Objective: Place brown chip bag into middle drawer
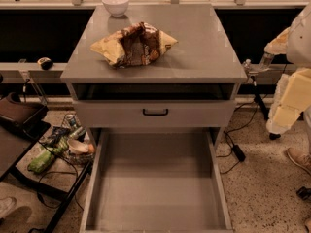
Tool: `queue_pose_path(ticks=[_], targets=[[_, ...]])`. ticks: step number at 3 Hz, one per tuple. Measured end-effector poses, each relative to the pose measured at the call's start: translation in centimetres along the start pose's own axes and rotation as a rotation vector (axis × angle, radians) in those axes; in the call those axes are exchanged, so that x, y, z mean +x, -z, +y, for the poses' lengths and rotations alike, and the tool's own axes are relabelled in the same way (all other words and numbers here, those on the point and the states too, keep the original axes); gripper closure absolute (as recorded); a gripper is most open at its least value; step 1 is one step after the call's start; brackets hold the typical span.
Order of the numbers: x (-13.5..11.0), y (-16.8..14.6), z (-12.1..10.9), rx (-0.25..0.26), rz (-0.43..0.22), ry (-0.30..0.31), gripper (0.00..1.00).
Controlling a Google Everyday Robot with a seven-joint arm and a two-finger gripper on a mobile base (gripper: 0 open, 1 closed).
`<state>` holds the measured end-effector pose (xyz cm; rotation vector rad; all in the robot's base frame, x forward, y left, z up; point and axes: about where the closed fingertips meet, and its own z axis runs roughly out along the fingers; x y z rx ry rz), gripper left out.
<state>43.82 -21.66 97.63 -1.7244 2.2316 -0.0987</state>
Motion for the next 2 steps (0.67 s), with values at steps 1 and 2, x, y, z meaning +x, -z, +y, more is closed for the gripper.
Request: queue_pose_path(ticks=[1,2], targets=[[0.0,0.0,0.0,0.0,0.0,0.0,0.0],[-0.6,-0.6,-1.8,0.043,-0.055,0.026,0.0]])
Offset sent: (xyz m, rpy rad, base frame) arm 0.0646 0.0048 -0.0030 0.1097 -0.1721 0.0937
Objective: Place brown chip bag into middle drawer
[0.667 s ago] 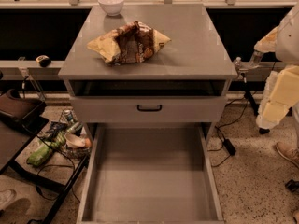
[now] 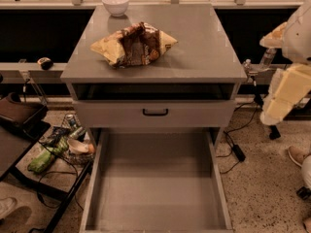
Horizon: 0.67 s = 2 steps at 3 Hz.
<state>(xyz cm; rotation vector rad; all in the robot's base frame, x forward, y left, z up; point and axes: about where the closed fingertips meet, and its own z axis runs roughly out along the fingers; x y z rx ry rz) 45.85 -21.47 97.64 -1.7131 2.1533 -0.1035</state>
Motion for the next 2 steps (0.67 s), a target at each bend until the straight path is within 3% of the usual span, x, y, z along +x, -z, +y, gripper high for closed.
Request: queue_pose_path(ticks=[1,2], targets=[[-1.9,-2.1,-6.4,0.099,-0.14,0.061,0.0],[-4.8,-6.1,-14.9,0.135,-0.264,0.127,0.0]])
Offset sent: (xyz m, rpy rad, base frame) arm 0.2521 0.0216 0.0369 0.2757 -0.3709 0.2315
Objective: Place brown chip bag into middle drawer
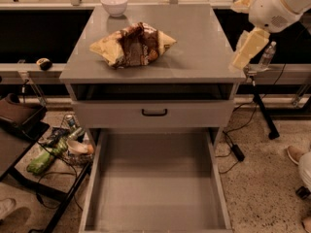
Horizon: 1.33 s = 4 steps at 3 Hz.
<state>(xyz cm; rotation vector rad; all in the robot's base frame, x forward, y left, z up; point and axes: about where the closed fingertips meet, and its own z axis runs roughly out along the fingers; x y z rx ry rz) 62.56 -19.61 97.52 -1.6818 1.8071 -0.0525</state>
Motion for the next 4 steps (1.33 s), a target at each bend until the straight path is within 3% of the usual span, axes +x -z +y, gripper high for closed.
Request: queue_pose_path(ticks=[1,2,3,4], targets=[[-4.0,-4.2,-4.0,-0.027,-0.033,0.053,0.0],[-10.7,-8.2,-6.5,-0.01,-0.011,0.096,0.0],[-15.6,-16.7,-5.7,-0.044,0.128,0.163,0.0],[-15.9,-21.6,-4.5,-0.125,0.13,0.194,0.0]])
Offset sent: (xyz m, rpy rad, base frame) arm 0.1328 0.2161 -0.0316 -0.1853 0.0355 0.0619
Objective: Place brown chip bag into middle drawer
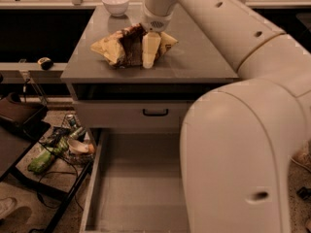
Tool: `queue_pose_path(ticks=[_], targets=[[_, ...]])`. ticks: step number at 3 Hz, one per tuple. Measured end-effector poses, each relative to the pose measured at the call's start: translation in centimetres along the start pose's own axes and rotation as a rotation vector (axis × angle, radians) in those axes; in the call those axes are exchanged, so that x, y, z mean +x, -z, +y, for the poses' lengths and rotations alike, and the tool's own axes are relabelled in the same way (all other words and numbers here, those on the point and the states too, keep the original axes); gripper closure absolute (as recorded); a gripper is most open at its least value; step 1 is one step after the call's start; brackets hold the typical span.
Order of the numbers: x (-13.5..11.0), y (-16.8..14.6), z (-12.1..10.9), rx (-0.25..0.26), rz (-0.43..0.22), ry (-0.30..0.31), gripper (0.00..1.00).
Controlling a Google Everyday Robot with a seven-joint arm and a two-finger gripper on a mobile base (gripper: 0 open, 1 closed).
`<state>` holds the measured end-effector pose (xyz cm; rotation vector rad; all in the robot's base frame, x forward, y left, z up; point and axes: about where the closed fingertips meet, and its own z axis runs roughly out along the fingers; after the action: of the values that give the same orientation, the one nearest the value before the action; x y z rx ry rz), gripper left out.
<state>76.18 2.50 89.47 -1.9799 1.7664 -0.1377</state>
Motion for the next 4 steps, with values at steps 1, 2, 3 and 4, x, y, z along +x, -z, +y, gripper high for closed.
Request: queue_pose_path(ticks=[1,2,3,4], targets=[[-1.2,-4.1,1.1,-0.073,-0.05,0.016,0.19],[-1.2,-4.1,1.1,-0.073,-0.045,0.014,0.5],[-1.2,-3.2,1.0,-0.061,-0.034,0.012,0.74],[0.0,1.2,2.9,-0.057,0.073,-0.038,0.97]])
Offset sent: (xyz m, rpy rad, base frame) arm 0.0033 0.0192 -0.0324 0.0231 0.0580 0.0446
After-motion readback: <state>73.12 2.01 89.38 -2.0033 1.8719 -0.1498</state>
